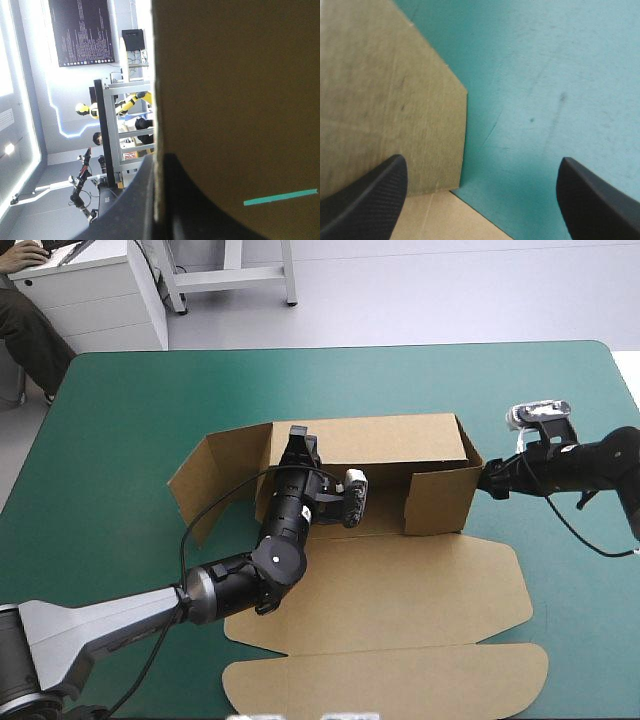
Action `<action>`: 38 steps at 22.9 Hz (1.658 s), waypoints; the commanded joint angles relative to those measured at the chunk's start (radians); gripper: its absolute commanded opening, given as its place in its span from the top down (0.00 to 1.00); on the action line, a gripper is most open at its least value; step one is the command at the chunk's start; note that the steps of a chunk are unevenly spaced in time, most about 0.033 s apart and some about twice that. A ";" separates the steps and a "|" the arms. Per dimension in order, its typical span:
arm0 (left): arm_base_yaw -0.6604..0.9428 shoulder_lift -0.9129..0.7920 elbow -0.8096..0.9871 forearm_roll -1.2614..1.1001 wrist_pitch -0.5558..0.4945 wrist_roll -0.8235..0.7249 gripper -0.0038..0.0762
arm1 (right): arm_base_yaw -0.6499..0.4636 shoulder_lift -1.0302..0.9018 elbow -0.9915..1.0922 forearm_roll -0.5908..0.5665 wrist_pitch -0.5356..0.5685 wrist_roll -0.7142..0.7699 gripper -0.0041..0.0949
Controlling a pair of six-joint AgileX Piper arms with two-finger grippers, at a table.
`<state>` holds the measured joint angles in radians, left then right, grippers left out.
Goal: Fold the box
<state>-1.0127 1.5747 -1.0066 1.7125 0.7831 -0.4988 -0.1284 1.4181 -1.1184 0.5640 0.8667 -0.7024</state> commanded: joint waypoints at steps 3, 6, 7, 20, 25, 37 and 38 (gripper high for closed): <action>-0.003 -0.039 -0.026 0.089 0.053 -0.010 0.96 | -0.007 -0.074 0.067 0.150 0.006 -0.257 0.21; -0.003 -0.039 -0.026 0.089 0.053 -0.010 0.96 | -0.004 -0.076 0.077 0.196 0.061 -0.306 0.21; -0.003 -0.039 -0.026 0.089 0.053 -0.010 0.96 | -0.004 -0.076 0.077 0.202 0.060 -0.314 0.21; -0.003 -0.039 -0.026 0.089 0.053 -0.010 0.96 | 0.015 -0.169 0.318 0.497 -0.209 -0.511 0.21; -0.003 -0.039 -0.026 0.089 0.049 -0.010 0.96 | 0.173 -0.231 0.352 0.413 -0.399 -0.439 0.21; -0.003 -0.039 -0.026 0.089 0.046 -0.010 0.96 | 0.427 -0.227 0.439 0.380 -0.837 -0.354 0.22; -0.003 -0.039 -0.026 0.089 0.044 -0.010 0.96 | 0.439 -0.224 0.439 0.380 -0.861 -0.354 0.22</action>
<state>-1.0127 1.5747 -1.0066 1.7080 0.7864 -0.4988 0.2788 1.2147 -0.6584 0.9324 0.1227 -1.0487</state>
